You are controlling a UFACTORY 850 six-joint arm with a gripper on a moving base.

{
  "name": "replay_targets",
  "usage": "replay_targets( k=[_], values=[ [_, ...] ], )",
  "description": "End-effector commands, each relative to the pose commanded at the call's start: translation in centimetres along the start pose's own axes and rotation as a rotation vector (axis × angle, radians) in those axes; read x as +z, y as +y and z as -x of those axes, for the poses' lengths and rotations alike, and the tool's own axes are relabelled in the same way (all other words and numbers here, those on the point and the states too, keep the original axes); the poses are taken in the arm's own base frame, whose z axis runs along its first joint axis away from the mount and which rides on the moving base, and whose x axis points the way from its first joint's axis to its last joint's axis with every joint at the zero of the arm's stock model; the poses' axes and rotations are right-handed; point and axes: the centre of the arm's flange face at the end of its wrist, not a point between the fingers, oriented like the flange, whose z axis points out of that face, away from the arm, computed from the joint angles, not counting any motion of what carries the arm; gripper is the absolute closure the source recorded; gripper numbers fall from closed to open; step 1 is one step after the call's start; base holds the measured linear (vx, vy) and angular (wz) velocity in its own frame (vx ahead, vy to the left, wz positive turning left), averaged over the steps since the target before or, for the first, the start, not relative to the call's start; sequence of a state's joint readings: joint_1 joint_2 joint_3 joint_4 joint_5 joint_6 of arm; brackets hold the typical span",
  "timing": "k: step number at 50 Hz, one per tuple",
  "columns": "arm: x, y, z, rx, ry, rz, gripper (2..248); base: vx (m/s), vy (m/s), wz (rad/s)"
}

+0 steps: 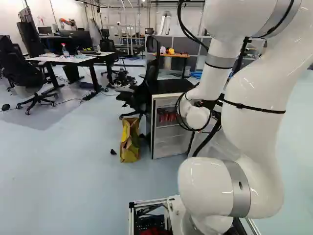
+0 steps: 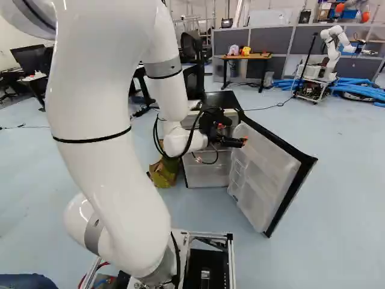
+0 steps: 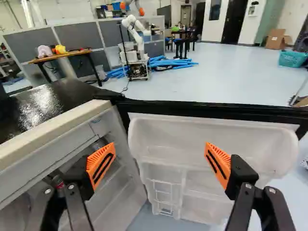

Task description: Grab a drink from the fridge

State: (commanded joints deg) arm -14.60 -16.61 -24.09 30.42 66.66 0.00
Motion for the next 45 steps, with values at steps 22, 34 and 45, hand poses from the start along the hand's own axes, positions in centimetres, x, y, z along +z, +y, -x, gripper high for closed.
replay_targets(
  k=[22,34,45],
  values=[
    [0.7,-1.9,2.3,-0.111,-0.049,-0.204,3,0.000,0.000,0.000],
    [1.0,-2.9,3.6,-0.167,-0.076,-0.317,3,0.000,0.000,0.000],
    [1.2,-3.8,4.8,-0.215,-0.101,-0.422,3,0.000,0.000,0.000]
  ],
)
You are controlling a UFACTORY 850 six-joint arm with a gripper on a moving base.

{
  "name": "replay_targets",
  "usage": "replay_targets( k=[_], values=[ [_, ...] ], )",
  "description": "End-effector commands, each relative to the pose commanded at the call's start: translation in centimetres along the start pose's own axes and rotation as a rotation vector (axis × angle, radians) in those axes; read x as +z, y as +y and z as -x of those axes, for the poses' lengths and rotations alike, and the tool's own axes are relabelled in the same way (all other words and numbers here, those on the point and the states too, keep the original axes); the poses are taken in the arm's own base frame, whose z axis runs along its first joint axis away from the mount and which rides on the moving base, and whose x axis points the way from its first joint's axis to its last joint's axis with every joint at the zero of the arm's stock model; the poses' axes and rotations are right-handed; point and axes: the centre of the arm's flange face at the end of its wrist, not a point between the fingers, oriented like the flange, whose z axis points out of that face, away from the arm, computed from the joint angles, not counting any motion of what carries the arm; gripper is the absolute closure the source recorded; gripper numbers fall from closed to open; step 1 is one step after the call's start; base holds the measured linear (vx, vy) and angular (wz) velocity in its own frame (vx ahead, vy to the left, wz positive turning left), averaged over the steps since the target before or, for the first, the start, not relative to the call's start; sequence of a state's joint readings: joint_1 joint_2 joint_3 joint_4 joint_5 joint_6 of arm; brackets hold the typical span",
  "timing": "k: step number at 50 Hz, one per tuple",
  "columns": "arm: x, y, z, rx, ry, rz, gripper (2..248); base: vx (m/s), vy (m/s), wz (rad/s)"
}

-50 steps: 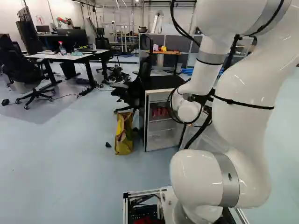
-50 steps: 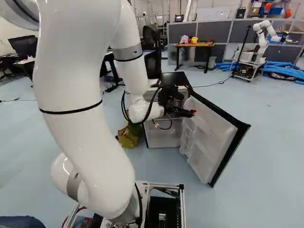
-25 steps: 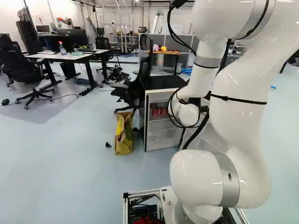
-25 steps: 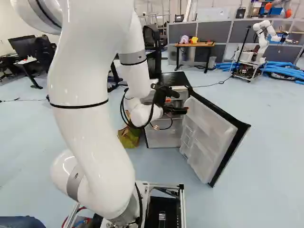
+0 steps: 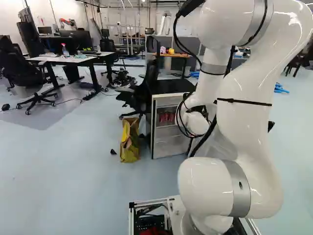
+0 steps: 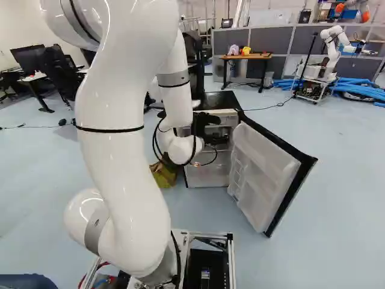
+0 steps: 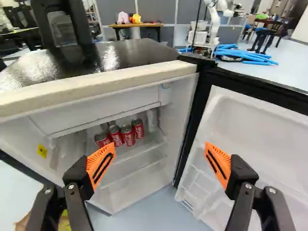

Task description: Grab a drink from the fridge

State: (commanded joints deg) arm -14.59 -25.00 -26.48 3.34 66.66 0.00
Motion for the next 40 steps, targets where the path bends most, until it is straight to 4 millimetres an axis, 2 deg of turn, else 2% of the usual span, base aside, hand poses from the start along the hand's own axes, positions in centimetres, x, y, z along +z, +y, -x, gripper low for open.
replay_targets(
  k=[20,40],
  values=[
    [1.8,-1.5,1.8,-0.076,-0.037,-0.180,3,0.000,0.000,0.000],
    [4.1,-1.8,3.6,-0.102,-0.072,-0.249,3,0.000,0.000,0.000]
  ],
)
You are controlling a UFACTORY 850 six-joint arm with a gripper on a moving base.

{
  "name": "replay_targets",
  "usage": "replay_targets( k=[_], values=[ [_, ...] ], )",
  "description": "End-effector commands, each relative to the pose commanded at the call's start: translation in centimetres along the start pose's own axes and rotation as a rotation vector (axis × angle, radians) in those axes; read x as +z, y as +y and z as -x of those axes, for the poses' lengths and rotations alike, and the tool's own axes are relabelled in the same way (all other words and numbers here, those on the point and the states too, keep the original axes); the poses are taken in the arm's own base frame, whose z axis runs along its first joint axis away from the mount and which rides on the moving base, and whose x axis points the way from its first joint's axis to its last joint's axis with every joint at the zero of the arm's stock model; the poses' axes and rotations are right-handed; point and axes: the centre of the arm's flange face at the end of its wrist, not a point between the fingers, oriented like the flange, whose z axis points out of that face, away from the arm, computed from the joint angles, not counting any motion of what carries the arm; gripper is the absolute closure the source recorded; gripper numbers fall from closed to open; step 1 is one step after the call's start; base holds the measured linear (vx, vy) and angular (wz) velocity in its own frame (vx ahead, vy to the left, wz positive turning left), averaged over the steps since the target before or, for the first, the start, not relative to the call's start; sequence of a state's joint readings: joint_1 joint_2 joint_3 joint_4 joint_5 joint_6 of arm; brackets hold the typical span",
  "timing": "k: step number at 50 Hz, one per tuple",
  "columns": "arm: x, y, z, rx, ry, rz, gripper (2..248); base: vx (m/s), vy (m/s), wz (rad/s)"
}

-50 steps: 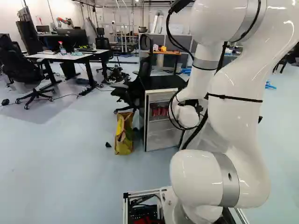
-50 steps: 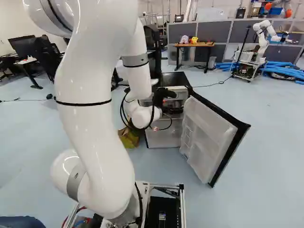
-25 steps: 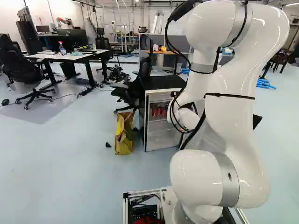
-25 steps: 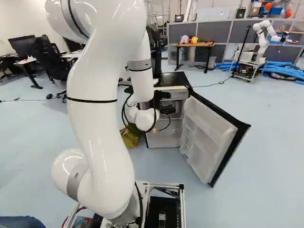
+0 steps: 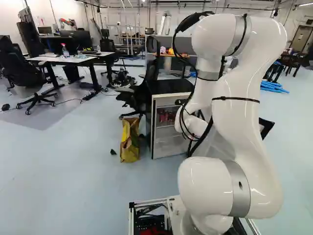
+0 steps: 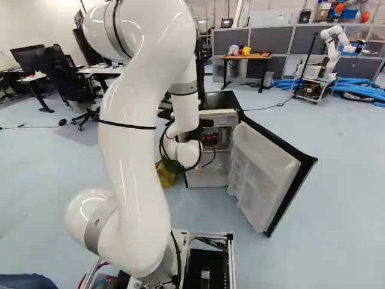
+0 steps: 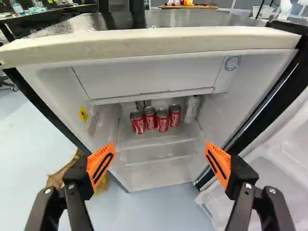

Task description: Grab a drink from the fridge

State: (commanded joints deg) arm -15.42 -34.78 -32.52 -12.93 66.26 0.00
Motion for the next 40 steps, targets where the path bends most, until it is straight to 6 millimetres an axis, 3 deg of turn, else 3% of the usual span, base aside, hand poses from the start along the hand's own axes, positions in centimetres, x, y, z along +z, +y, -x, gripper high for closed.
replay_targets(
  k=[40],
  values=[
    [6.3,0.2,3.3,-0.033,-0.054,-0.092,3,0.000,0.000,0.000]
  ],
)
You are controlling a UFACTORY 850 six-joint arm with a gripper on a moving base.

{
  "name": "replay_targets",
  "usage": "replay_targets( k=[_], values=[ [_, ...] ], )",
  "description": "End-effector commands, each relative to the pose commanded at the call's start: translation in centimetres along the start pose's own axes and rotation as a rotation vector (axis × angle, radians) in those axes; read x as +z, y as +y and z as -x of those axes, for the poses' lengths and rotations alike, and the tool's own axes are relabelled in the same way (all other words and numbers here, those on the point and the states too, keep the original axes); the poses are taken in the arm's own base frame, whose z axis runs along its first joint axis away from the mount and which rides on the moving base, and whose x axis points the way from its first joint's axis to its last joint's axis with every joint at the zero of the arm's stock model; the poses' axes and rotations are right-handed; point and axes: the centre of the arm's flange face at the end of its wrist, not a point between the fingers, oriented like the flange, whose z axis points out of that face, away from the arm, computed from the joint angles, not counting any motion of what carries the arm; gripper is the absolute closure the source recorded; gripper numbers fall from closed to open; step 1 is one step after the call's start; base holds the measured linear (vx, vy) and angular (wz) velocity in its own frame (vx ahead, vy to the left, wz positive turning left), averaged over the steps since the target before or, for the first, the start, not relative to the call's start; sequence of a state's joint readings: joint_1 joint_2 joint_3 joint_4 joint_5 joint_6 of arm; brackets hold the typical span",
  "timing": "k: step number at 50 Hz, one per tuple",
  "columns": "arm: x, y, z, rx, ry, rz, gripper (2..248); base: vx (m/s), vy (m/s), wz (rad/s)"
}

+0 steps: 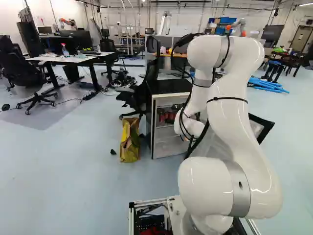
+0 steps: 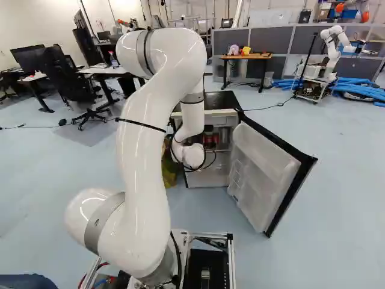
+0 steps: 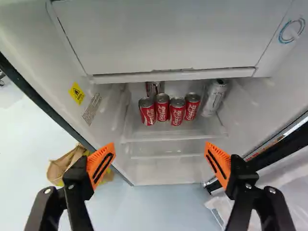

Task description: Grab a drink from the fridge

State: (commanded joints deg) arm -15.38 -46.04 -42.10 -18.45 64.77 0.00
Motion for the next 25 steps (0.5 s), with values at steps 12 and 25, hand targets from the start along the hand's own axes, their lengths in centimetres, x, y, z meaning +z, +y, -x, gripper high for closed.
replay_targets(
  k=[12,25],
  values=[
    [2.0,0.4,0.9,0.001,-0.004,-0.002,3,0.000,0.000,0.000],
    [4.1,0.8,1.9,0.001,-0.004,-0.003,3,0.000,0.000,0.000]
  ],
)
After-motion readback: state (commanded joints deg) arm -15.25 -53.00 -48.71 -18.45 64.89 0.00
